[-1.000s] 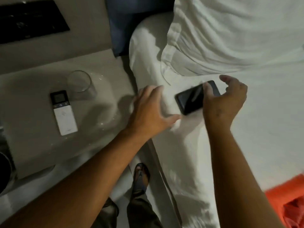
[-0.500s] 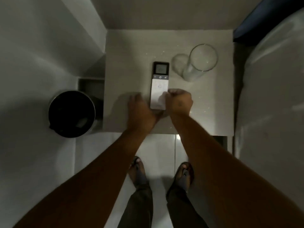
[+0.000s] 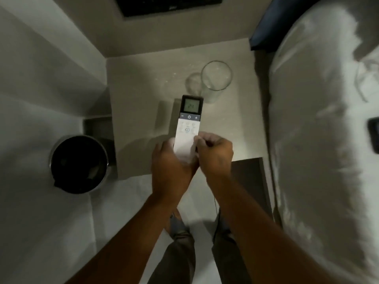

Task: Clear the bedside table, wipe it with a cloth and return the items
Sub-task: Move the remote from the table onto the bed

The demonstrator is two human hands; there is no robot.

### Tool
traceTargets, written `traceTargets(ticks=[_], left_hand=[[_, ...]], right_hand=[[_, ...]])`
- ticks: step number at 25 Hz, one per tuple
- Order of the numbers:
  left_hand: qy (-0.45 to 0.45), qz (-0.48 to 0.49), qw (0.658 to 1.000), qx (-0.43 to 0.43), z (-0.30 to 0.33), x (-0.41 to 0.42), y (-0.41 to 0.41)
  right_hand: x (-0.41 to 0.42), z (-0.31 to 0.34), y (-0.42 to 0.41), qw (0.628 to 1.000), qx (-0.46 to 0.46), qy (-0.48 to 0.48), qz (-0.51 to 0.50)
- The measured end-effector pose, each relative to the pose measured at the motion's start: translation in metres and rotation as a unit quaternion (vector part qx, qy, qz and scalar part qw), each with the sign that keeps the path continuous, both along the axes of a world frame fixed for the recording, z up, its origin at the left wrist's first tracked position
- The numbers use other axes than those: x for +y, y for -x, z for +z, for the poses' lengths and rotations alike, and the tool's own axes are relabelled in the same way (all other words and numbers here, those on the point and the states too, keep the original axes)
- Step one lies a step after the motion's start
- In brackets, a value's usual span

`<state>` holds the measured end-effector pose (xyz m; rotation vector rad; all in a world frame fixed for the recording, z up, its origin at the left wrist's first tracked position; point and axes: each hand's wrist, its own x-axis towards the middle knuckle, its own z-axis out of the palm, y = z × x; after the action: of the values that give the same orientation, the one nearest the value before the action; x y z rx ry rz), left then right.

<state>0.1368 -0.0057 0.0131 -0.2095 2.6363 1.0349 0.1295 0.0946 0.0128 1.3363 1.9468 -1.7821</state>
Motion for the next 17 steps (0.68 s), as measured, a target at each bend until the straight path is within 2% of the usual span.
traceTargets(ticks=[2,6,10,12,15,17], left_hand=[[-0.003,-0.083,0.996,0.028,0.034,0.034,-0.019],[-0.034,-0.245,0.966,0.075,0.083,0.139,-0.046],[-0.07,-0.412,0.899,0.132,0.11,0.252,-0.076],[-0.059,-0.468,0.873,0.127,0.106,0.291,-0.084],[-0.029,-0.492,0.863,0.111,0.09,0.311,-0.078],[-0.044,-0.499,0.858,0.113,0.085,0.309,-0.072]], right_hand=[[0.034,0.03,-0.035,0.995,0.018,-0.014,-0.101],[0.129,0.093,-0.102,0.952,0.127,-0.097,-0.263],[0.219,0.12,-0.162,0.88,0.108,-0.195,-0.419],[0.247,0.113,-0.173,0.873,0.065,-0.216,-0.433],[0.267,0.101,-0.164,0.878,0.0,-0.207,-0.432],[0.269,0.098,-0.162,0.876,-0.017,-0.21,-0.434]])
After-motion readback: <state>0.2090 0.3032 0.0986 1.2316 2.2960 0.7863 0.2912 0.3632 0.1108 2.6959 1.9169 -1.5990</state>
